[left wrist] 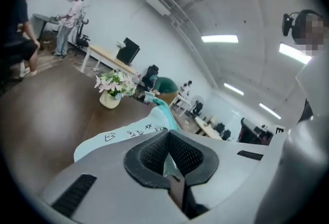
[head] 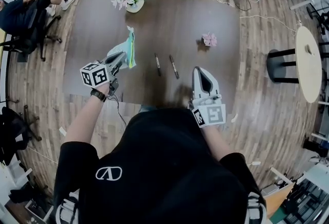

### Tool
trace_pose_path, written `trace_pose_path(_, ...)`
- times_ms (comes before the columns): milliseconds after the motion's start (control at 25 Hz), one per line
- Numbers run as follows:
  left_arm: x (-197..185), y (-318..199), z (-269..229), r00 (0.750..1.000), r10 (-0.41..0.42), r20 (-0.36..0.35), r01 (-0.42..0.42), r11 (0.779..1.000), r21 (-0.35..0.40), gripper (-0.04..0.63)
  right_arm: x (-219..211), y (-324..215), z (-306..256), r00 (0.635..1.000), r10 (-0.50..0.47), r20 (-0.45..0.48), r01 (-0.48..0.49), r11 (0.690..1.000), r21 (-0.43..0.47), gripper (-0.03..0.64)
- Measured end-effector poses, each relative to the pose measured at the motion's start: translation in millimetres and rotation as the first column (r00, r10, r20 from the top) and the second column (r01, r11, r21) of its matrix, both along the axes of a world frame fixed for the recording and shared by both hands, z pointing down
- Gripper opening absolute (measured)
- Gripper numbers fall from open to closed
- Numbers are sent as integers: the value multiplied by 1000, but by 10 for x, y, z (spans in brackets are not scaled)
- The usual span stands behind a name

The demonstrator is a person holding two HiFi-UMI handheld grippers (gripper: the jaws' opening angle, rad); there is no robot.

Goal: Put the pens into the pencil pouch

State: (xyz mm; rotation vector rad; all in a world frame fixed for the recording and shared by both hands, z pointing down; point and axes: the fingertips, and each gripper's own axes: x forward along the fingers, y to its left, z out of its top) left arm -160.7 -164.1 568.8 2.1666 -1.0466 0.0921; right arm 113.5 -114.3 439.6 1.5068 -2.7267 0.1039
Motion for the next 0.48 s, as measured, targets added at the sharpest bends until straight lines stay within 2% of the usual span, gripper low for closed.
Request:
trace_pose_path(120, 92, 116, -289, 986, -77, -146, 83, 996, 41, 5, -34, -49, 7, 1000, -16, 5, 16, 1000, -1, -2)
trace_pose_path(240, 171, 250, -524, 950, -133, -281, 152, 987, 49, 5, -85, -83, -8, 999, -34, 5, 34, 999, 6, -2)
trace_pose_path(480, 351, 442, -919, 903, -157, -400, 208, 974, 88, 5, -162, -134, -33, 998, -62, 3, 62, 998, 16, -2)
